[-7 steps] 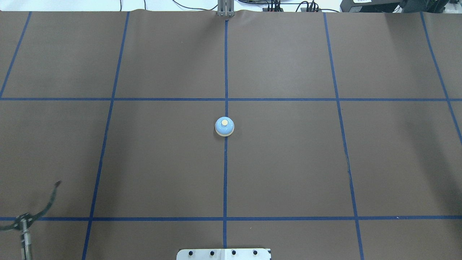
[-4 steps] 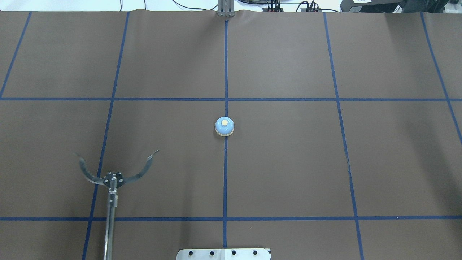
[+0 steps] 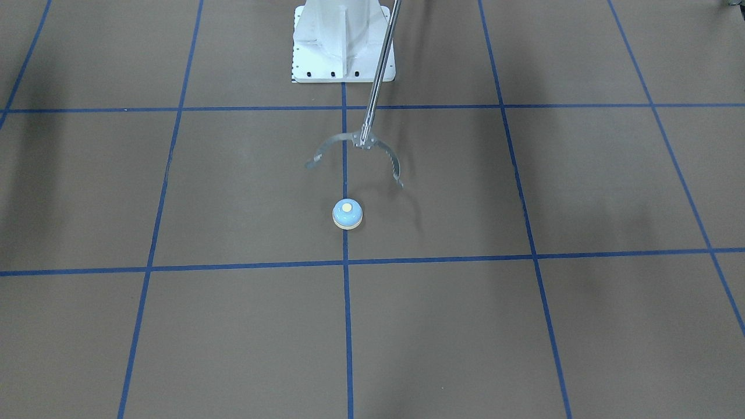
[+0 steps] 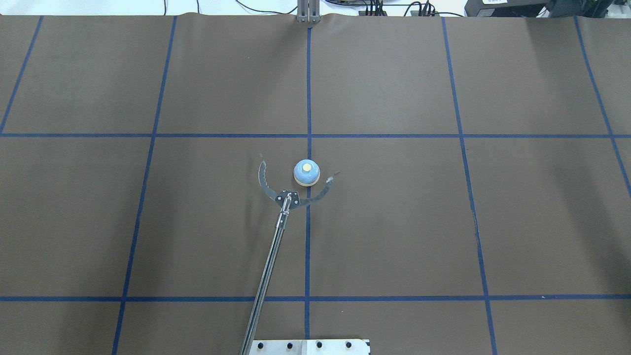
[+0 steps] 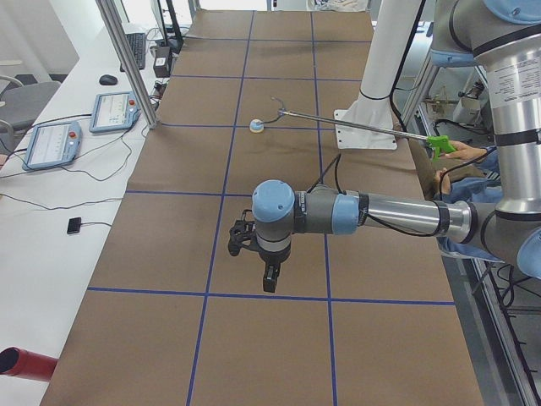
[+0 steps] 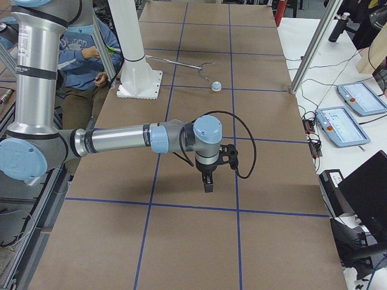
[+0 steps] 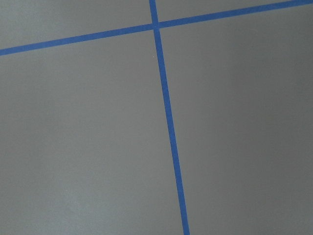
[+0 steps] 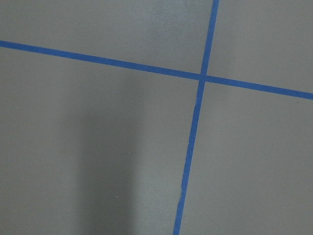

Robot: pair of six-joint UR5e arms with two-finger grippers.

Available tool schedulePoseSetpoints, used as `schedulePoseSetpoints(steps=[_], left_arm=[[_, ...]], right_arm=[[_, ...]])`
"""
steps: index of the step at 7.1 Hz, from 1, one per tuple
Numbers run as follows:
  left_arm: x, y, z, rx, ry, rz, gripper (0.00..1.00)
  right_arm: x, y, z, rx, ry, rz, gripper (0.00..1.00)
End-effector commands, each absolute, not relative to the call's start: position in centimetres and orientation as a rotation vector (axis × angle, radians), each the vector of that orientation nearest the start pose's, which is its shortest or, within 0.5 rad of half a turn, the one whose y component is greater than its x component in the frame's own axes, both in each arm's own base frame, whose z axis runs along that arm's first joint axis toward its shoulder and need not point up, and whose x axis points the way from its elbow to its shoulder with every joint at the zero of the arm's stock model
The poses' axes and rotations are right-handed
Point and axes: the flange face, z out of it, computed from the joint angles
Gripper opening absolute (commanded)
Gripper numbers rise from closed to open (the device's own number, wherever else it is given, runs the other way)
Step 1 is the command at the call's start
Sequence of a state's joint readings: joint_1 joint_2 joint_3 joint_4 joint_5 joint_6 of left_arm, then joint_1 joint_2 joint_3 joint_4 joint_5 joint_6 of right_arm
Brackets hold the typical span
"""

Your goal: Place and press bell with both arms

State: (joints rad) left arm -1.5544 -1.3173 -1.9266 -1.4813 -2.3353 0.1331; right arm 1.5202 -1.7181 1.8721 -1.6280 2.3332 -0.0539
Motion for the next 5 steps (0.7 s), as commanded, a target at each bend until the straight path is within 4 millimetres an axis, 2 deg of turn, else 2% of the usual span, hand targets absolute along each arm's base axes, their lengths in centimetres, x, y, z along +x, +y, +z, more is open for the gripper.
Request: schedulePoseSetpoints(steps=[1,5], left_arm=[[-5.61,-38.45,60.40,0.055,0.796,0.143,1.00],[-5.58,-38.59,60.66,0.052,0.792,0.141,1.00]], right_arm=[[4.26,-43.41,58.50,0.093,-0.762,-0.136,1.00],[4.25,-43.59,58.40,0.095,-0.762,-0.137,1.00]])
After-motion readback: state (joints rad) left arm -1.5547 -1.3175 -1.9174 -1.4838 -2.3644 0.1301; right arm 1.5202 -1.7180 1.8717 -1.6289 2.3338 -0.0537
